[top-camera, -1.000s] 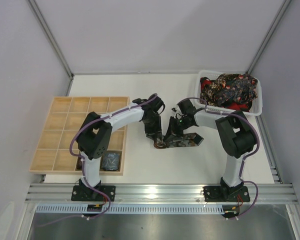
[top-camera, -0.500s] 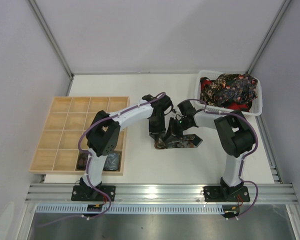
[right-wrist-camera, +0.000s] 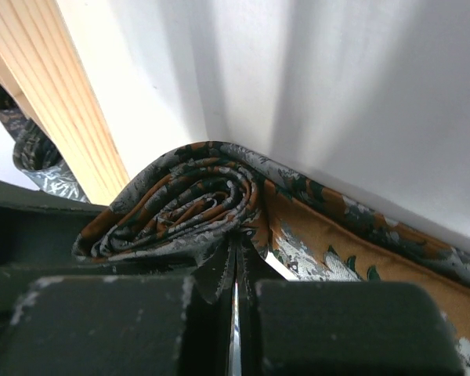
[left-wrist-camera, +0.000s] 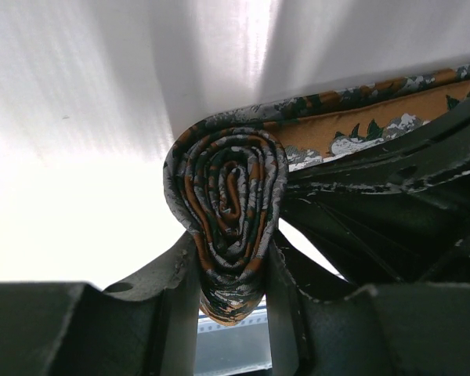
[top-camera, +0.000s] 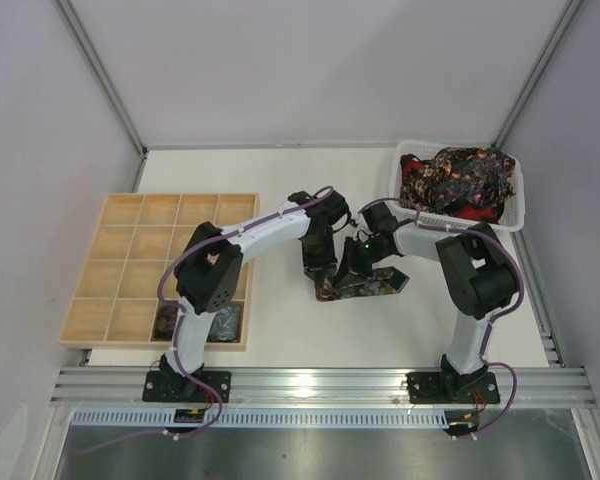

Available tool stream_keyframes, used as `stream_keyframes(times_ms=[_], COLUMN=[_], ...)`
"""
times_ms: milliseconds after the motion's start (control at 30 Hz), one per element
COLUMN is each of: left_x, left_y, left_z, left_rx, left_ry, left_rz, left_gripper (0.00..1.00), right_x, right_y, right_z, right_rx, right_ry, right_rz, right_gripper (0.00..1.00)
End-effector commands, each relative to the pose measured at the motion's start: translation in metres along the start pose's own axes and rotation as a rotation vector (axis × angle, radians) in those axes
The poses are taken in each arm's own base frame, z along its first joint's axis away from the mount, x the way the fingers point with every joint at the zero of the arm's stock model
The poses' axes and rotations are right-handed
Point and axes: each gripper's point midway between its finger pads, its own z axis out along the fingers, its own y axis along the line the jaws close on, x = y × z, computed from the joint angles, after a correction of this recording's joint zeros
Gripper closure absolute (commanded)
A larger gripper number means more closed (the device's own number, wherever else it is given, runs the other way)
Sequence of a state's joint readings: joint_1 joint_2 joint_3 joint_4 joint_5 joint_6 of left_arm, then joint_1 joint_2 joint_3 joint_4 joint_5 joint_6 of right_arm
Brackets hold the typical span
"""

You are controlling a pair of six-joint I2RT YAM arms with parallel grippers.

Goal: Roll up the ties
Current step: Roll the tie

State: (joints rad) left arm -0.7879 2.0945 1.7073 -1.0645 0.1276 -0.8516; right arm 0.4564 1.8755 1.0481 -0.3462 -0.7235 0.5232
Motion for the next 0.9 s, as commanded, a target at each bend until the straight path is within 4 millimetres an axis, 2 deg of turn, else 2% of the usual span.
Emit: stream_keyframes(times_ms=[0, 200, 433, 700, 867], left_x=[0.003, -0.001, -0.003, -0.004, -0.006], left_y=[-0.05, -0.035, -0.026, -0.025, -0.032], left_z=[-0.029, -0.034, -0.034, -0.035, -0.034], left_rx=[0.218, 0.203, 0.193, 0.185, 0.187], left_ry=[-0.032, -0.065, -0.068, -0.068, -0.051], left_rz=[0.004, 0.001, -0.001, 0.002, 0.002], left_gripper=[1.0, 0.99, 0.99, 1.0, 0.99], right_x=[-0.002, -0.005, -0.008, -0.008, -0.006], right_y=[-0.012, -0.008, -0.008, -0.008, 0.004], right_z=[-0.012, -0.03, -0.038, -0.026, -0.011], right_rx=[0.053, 0.051, 0.078, 0.069, 0.032], right_ry=[-0.051, -0.082, -0.111, -0.1, -0.081], right_rz=[-0.044, -0.07, -0.075, -0.071, -0.088], right_gripper=[1.0, 1.0, 1.0, 1.0, 1.0])
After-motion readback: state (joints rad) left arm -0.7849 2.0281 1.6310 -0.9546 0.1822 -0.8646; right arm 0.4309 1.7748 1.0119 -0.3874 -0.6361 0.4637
